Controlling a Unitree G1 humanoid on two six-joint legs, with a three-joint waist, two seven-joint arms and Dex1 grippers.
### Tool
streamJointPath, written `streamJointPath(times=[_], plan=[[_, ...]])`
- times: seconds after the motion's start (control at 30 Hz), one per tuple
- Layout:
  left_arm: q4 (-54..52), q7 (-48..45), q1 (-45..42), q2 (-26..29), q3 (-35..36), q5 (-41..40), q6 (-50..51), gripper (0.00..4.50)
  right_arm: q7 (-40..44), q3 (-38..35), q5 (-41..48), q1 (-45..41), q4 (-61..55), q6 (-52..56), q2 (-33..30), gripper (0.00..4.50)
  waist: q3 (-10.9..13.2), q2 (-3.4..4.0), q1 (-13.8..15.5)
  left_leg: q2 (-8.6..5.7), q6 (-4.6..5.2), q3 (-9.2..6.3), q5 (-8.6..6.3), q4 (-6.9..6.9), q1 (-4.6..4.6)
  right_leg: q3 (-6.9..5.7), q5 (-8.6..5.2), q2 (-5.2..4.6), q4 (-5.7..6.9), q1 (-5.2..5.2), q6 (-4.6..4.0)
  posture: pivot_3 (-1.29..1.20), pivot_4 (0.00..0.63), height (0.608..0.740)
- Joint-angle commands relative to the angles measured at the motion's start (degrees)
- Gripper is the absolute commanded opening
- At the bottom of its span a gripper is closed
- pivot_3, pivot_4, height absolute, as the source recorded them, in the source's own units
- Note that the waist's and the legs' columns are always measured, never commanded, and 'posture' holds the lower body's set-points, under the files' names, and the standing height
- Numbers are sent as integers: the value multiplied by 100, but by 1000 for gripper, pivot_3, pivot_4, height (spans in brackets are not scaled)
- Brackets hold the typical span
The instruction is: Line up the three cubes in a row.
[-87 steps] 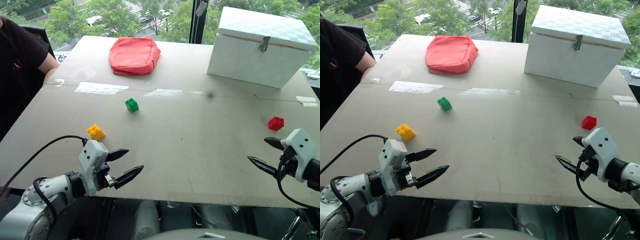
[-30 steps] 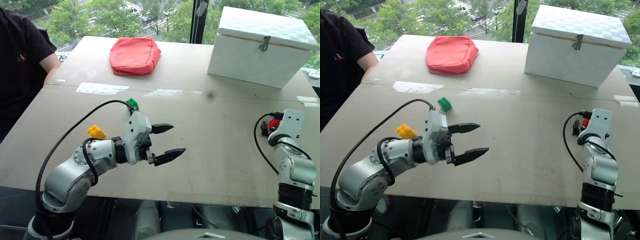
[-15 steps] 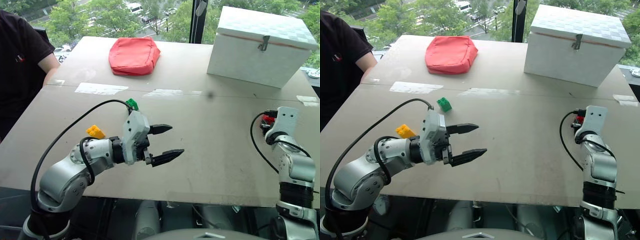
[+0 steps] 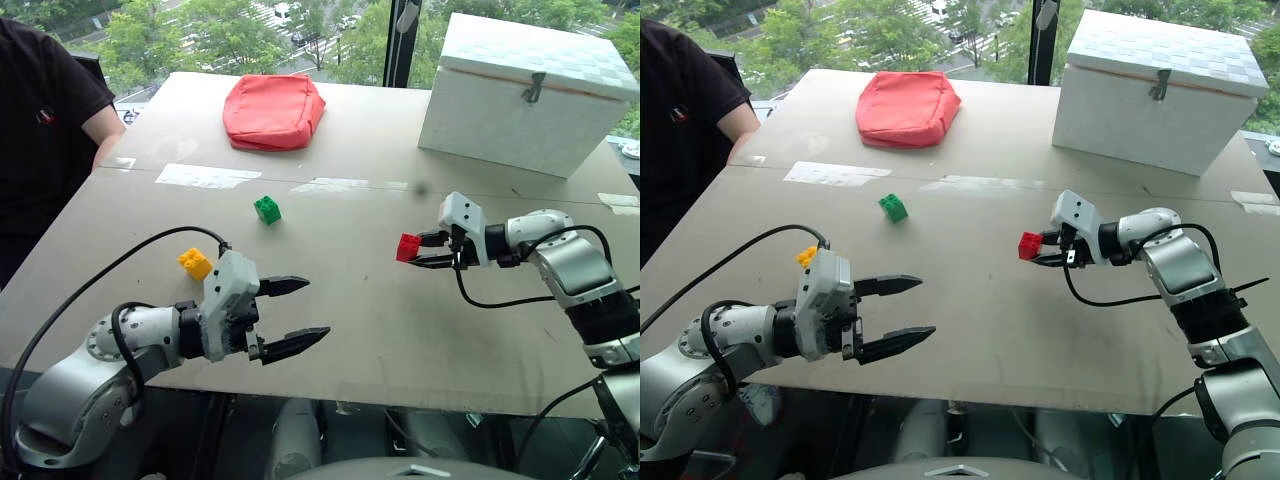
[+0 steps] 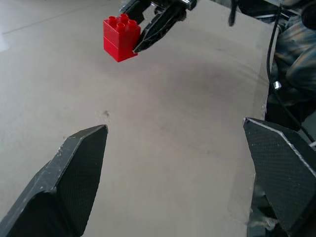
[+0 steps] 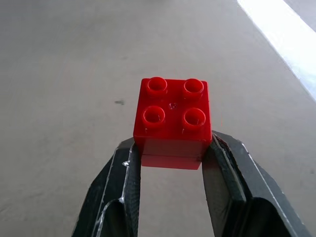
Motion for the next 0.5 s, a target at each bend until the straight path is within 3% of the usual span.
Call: streamJointPath(times=[0.03, 0.5], plan=[[-129, -37, 121, 27, 278, 3, -189, 4500, 549, 122, -255, -457, 778, -746, 182, 1269, 1, 0, -6, 0, 0, 0, 0, 0, -1, 1, 0, 0, 0, -1, 0, 0, 150, 740], [-149, -161, 540, 104, 701, 8, -349, 4500, 971, 126, -774, -973, 1987, -1555, 681, 1269, 3, 4, -42, 2, -9, 11, -3, -4, 0, 0, 2, -2, 3, -4, 1, 0, 150, 740]])
